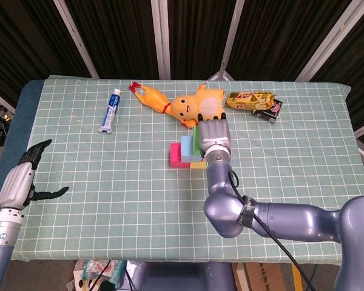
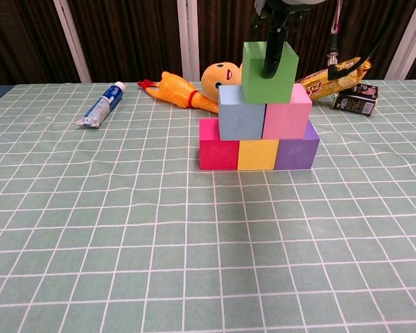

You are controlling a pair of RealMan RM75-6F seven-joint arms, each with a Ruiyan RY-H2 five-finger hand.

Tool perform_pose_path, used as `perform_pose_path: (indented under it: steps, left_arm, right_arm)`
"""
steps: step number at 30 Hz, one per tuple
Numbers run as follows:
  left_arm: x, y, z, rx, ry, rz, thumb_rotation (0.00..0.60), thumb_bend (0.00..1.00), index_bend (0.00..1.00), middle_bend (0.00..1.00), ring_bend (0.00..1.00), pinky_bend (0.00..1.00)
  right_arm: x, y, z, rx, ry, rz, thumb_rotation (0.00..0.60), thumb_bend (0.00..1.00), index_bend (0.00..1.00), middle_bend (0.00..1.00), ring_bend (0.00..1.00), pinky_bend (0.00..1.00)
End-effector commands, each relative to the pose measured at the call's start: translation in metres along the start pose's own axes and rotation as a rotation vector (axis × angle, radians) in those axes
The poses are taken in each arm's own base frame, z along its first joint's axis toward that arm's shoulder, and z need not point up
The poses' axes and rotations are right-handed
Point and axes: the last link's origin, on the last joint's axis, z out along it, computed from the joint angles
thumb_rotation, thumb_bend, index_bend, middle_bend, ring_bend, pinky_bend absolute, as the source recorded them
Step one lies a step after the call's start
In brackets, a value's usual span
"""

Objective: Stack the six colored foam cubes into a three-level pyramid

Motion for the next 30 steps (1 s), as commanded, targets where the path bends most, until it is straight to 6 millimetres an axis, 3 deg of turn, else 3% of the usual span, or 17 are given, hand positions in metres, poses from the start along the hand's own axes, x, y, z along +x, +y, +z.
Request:
perform_pose_path:
  steps: [1,4,14,21,25,30]
  left_arm:
    - [0.0,0.0,0.0,0.001,0.0,-0.001,0.6,0.13,0.0,0.04,0.0,0.03]
    - [0.0,0.0,0.0,0.001,0.0,-0.002,0.6,0.13,0.0,0.04,0.0,0.03]
    - [0.002,0.0,0.0,-0.001,0.008,-0.003,0.6,0.13,0.0,0.04,0.0,0.03]
    - [0.003,0.0,0.0,-0.005,0.015,0.001,0.6,0.13,0.0,0.04,0.0,0.03]
    - [0.002,0.001,-0.002,-0.012,0.015,0.01,0.6,0.13,0.0,0.04,0.0,0.03]
    - [0.002,0.0,-0.002,-0.019,0.022,0.019,0.6,0.13,0.0,0.04,0.0,0.03]
  right_arm:
    - [0.0,0.0,0.0,0.004,0.0,0.001,0.6,0.31,0.0,0.07,0.03,0.0]
    - [0.0,0.0,-0.001,0.012,-0.006,-0.001,0.6,0.31,0.0,0.0,0.0,0.0]
    - [0.007,0.002,-0.014,0.053,0.031,0.01,0.6,0.31,0.0,0.0,0.0,0.0]
    - [0.024,0.021,-0.029,0.074,0.118,0.013,0.6,0.3,0.0,0.0,0.0,0.0]
    - [0.036,0.063,-0.039,0.049,0.25,0.013,0.6,0.3,0.0,0.0,0.0,0.0]
    - [0.015,0.127,-0.05,0.003,0.321,0.075,0.6,0.3,0.0,0.0,0.0,0.0]
